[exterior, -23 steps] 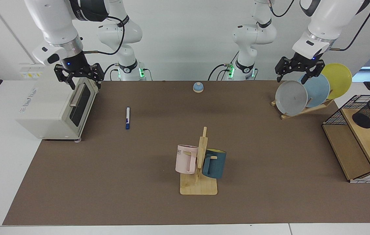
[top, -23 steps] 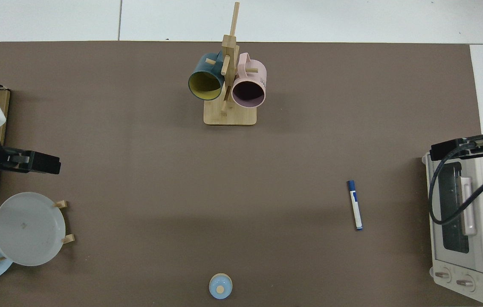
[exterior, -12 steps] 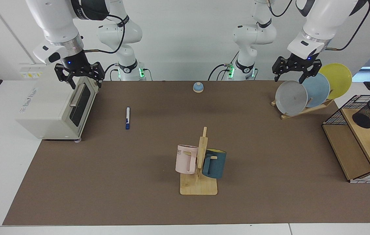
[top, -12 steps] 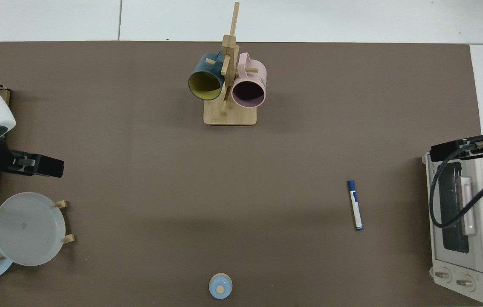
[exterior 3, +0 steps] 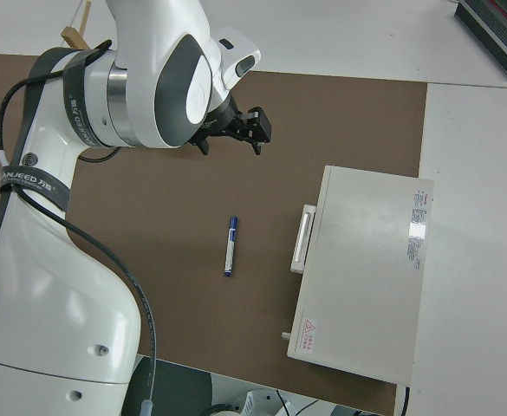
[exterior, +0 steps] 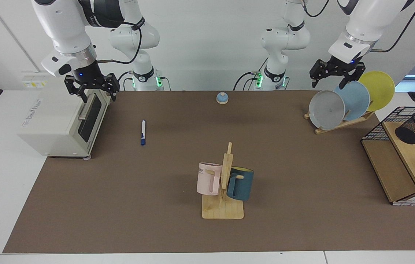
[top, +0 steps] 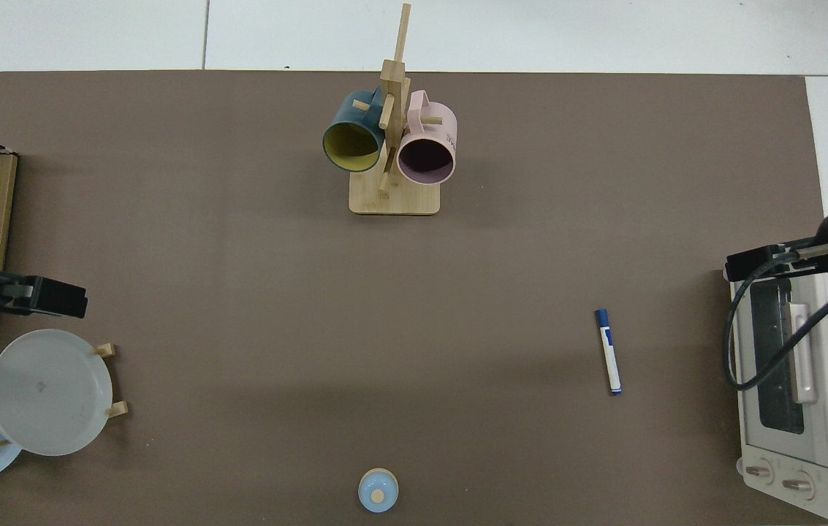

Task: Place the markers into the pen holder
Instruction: 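Move the right gripper toward the white marker while the left gripper advances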

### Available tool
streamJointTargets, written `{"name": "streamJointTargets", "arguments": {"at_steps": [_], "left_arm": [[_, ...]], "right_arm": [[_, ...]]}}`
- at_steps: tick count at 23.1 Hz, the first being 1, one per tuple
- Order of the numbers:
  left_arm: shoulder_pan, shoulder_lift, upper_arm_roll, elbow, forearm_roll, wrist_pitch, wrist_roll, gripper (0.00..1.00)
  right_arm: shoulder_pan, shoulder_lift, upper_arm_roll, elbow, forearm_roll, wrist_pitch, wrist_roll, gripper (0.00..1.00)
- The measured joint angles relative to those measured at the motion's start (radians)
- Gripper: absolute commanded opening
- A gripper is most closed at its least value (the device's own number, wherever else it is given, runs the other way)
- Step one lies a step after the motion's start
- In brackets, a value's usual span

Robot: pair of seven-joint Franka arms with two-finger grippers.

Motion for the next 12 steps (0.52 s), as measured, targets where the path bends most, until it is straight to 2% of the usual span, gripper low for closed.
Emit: {"name": "streamJointTargets", "arguments": {"at_steps": [6,12], "left_arm": [[-0.003,-0.004,-0.006,-0.013,-0.001,-0.003,0.0,1.0],[-0.021,-0.004,-0.01,-0.036,-0.003,0.027,0.0,1.0]], "right_arm": [[0.036,0.0,0.002,-0.063,0.001,0.043,0.015,1.0],[0.06,0.005,0.003,-0.216,0.001,0.171,0.041,1.0]]}}
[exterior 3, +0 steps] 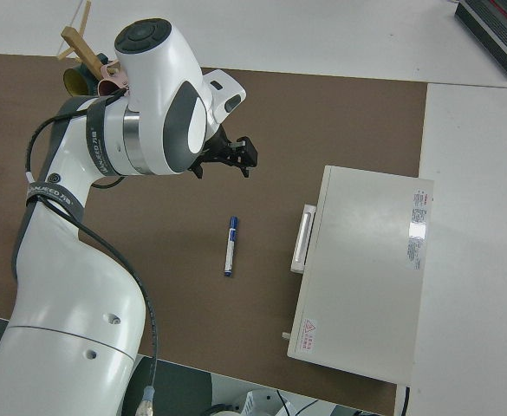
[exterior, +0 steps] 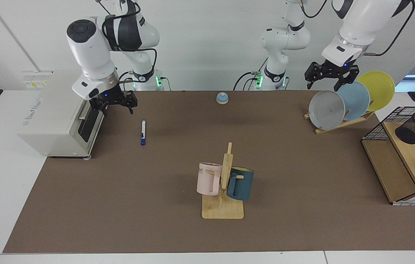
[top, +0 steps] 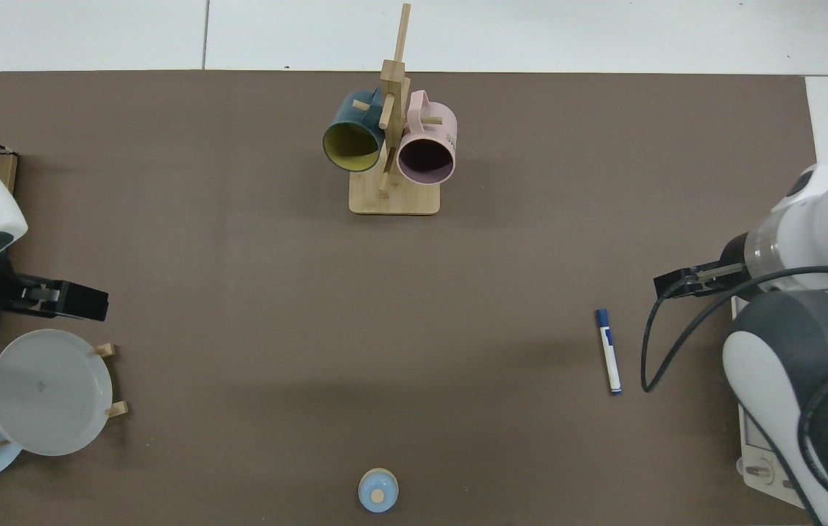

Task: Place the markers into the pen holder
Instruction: 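Move the right gripper toward the white marker while the left gripper advances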

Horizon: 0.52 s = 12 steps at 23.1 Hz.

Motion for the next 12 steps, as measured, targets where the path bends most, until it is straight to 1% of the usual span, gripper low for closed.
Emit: {"name": "streamJointTargets", "arguments": {"at_steps": [4,7,10,12], "left_arm": [[-0.058,0.0,0.02,-0.007,0.0,0.015,-0.001,1.0],[-0.101,-0.001,0.045,-0.008,0.0,0.019,0.0,1.0],[-0.118,-0.002,0.054,-0.009,0.0,0.019,0.001,1.0],[-0.119,-0.002,0.055,-0.009,0.0,0.019,0.001,1.0]], "right_arm": [[0.011,0.023,0.0,-0.134,0.0,0.17,0.028,1.0],[0.04,0.044,0.0,-0.224,0.0,0.283,0.063,1.0],[0.059,0.053,0.001,-0.284,0.0,0.341,0.081,1.0],[0.06,0.053,0.0,-0.315,0.0,0.376,0.081,1.0]]}}
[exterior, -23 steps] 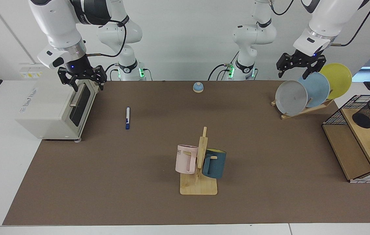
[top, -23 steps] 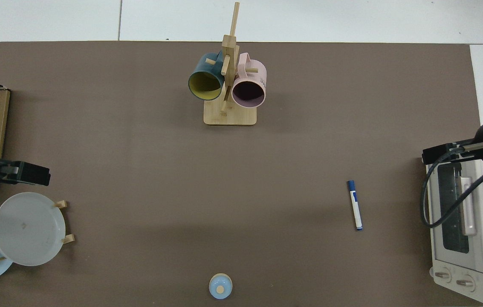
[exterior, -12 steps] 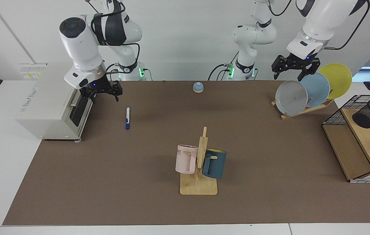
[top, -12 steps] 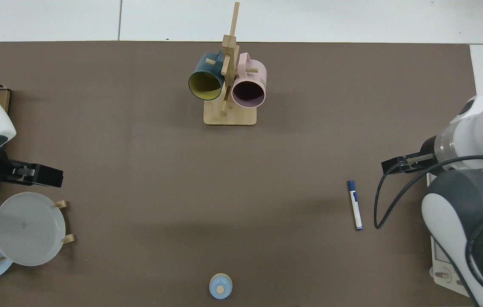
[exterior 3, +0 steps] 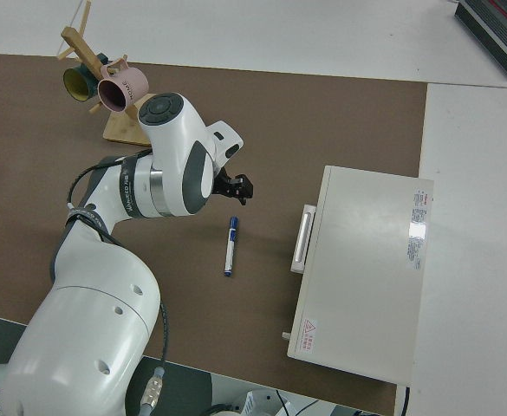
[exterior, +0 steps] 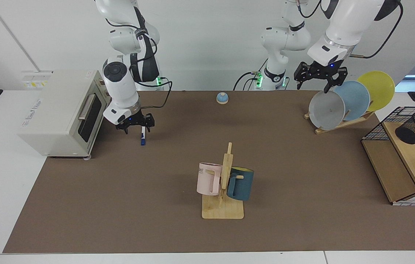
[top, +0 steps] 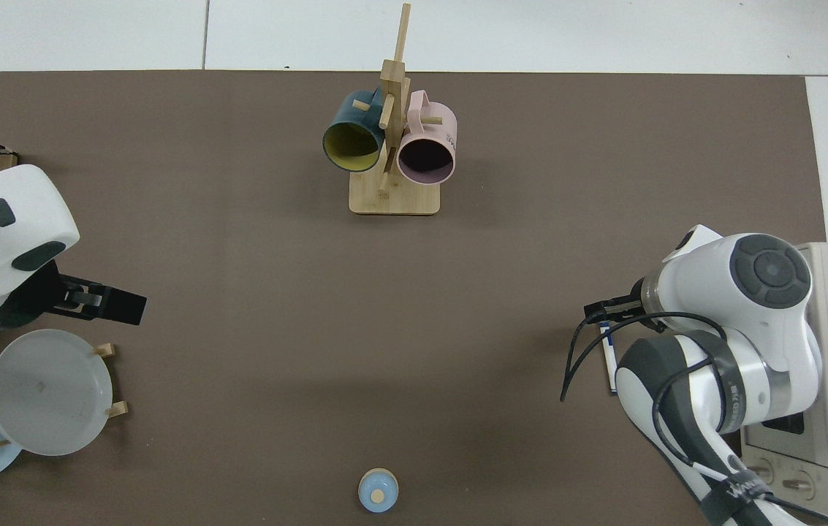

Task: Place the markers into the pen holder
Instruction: 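Move the right gripper toward the white marker while the left gripper advances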

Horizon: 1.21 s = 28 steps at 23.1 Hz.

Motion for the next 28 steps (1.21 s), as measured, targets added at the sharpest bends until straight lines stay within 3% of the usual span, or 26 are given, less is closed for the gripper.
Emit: {"name": "streamJointTargets", "arguments": {"at_steps": [6,10,19,20,22,28], "left_arm": [[0.0,0.0,0.009,-0.002,0.0,-0.005,0.002,1.0],[0.0,-0.003,0.005,-0.002,-0.001,-0.075,0.003,1.0],[-0.012,-0.023,-0.007,-0.013,-0.003,-0.117,0.007,1.0],[-0.017,-0.024,-0.008,-0.015,-0.003,-0.117,0.007,1.0],[-0.027,-0.024,-0.009,-0.016,-0.007,-0.117,0.016,1.0],[-0.037,-0.025,-0.013,-0.016,-0.029,-0.113,0.047,1.0]], "right_arm": [[-0.004,0.0,-0.004,-0.116,0.0,0.165,0.0,1.0],[-0.008,0.0,-0.009,-0.175,0.0,0.242,0.004,1.0],[-0.01,0.001,-0.009,-0.226,0.0,0.302,0.055,1.0],[-0.01,0.003,-0.009,-0.229,0.0,0.305,0.056,0.98],[-0.01,0.006,-0.009,-0.232,0.0,0.311,0.057,0.84],[-0.01,0.018,-0.009,-0.236,0.0,0.325,0.058,0.83]]}}
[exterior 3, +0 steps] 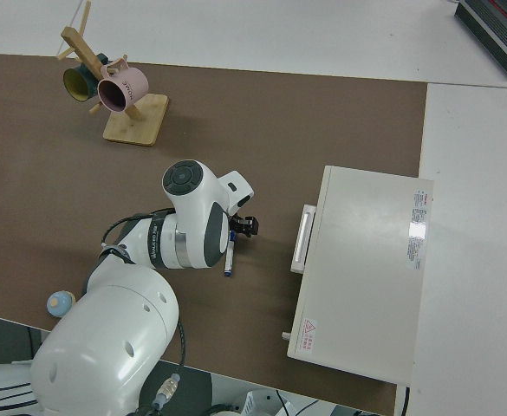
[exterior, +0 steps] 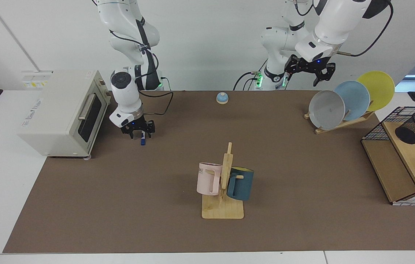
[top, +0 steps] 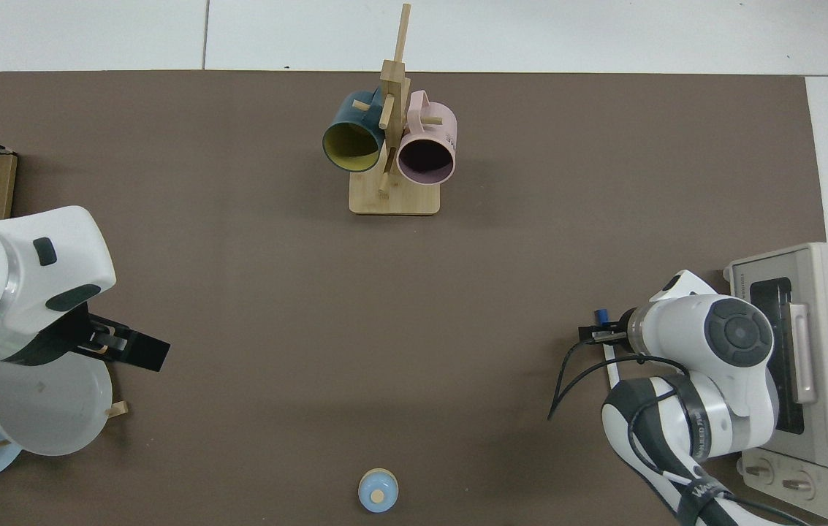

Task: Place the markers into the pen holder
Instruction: 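Move the right gripper toward the white marker while the left gripper advances, then grasp the white marker with the right gripper and lift it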

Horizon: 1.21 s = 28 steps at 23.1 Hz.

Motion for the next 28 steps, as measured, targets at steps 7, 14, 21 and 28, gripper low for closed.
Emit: {"name": "streamJointTargets", "arguments": {"at_steps": [7,14,21,28], "left_arm": [[-0.028,-0.004,-0.024,0.002,-0.025,-0.013,0.008,1.0],[-0.037,-0.019,-0.053,0.008,-0.03,-0.013,0.008,1.0],[-0.038,-0.019,-0.052,0.008,-0.077,0.047,0.008,1.0],[-0.044,-0.018,-0.065,0.008,-0.086,0.075,0.023,1.0]], "right_arm": [[-0.001,0.015,0.0,-0.006,0.0,0.018,0.0,0.61],[-0.001,0.014,0.002,-0.004,0.002,0.018,0.001,0.0],[-0.001,0.01,0.004,0.001,0.004,0.018,0.025,0.0],[-0.001,0.024,0.004,0.081,0.054,-0.097,0.167,0.0]]}}
